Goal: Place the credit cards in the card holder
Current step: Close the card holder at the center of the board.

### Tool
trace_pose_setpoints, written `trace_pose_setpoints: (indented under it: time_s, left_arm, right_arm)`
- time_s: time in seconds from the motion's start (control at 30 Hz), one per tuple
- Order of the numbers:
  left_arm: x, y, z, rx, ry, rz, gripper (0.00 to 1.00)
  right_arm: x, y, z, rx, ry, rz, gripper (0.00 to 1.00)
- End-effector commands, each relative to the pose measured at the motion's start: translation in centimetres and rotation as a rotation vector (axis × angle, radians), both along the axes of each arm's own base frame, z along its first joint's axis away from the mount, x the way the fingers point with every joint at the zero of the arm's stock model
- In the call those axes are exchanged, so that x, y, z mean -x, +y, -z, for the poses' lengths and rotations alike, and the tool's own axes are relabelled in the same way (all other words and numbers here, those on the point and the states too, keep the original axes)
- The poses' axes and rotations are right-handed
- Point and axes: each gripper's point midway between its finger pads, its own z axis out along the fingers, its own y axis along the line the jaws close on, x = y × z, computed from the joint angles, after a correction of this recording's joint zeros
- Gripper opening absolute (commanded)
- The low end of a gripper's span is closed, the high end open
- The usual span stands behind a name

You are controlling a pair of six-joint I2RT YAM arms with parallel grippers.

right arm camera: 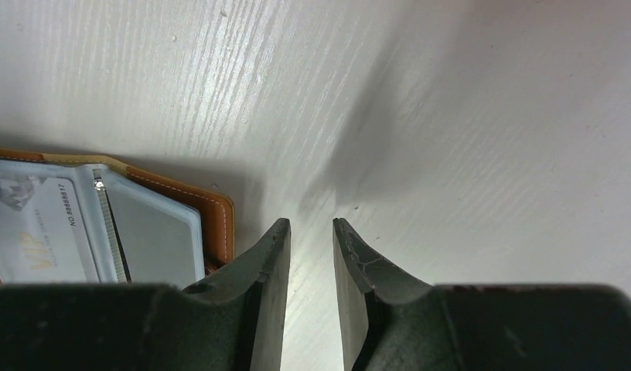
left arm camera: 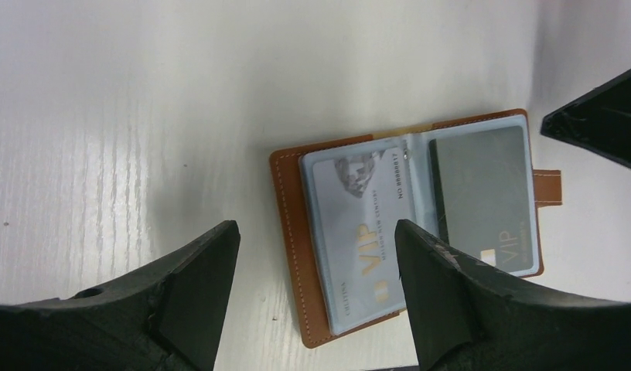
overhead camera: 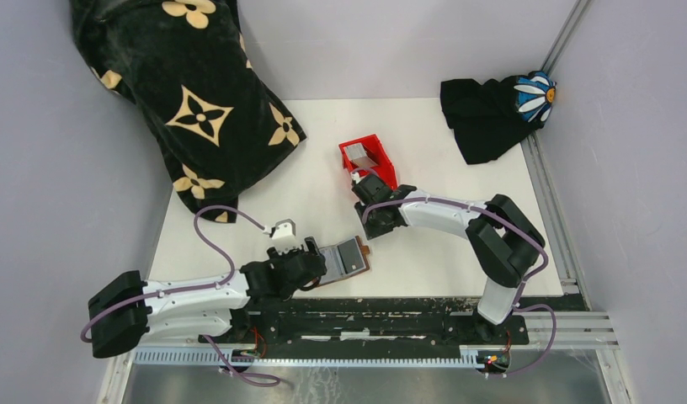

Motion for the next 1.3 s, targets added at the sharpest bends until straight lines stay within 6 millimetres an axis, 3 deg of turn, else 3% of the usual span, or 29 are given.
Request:
trace_pose_setpoints:
  time_s: [0.0,0.23,0.93,1.27]
  left_arm:
    - [-0.1,-0.6,-0.4,0.150,-0.009,-0.057,0.79]
    - [0.1,-0.2,-0.3,0.219,-0.029,-0.071,0.76]
    - [0.2,-1.7,0.9,0.235,-0.011,-0.018,0.77]
    - [0.2,-1.9,1.2,0.232,-0.012,-0.016,0.77]
  right_arm:
    - [-0.6,0.2,-2.9,-0.039,-0.076,-0.004,0.33]
    - [0.2,0.0,-3.9,-0.086,-0.078,0.004,0.33]
    - [5.2,1.4,-5.8,-0.393,0.006,-0.004,0.38]
    - [6.2,2.2,-4.2,-0.448,0.061,-0.005,0.41]
